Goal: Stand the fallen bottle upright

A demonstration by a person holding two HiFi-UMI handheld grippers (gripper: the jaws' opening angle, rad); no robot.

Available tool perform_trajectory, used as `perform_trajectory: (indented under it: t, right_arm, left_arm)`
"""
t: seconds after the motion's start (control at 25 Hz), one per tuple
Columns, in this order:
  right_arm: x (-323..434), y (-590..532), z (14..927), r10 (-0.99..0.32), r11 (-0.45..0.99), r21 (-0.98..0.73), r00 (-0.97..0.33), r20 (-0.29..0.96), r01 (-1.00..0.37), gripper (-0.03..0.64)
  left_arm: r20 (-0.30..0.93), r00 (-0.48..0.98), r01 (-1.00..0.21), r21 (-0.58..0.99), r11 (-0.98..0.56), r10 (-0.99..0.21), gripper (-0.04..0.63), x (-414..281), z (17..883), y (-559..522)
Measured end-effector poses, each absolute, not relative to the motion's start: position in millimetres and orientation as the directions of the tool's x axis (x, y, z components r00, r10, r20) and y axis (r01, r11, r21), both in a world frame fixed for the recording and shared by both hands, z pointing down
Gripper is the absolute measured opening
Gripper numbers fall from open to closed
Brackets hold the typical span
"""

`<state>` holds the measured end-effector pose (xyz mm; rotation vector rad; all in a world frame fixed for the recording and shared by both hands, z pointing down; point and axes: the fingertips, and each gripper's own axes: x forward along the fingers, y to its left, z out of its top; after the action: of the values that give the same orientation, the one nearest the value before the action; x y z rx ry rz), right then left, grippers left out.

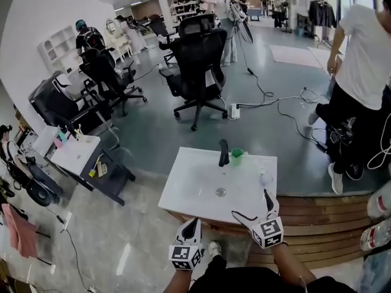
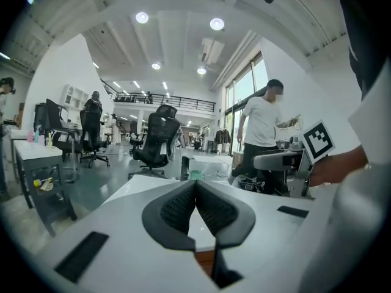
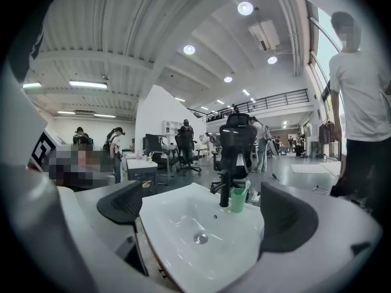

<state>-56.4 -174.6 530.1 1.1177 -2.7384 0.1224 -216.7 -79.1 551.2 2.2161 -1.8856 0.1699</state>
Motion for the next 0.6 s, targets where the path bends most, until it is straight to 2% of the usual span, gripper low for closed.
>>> perform_trajectory:
  t: [0.6]
  right_arm:
    - [-110.9, -285.6, 542.6, -0.790, 0.581, 0.033, -0.554, 0.263, -0.813, 0.598]
  left_arm:
    - [0.224, 0.345, -0.939, 0.087, -0.333, -0.912, 0.017, -281.5, 539.3, -201.5]
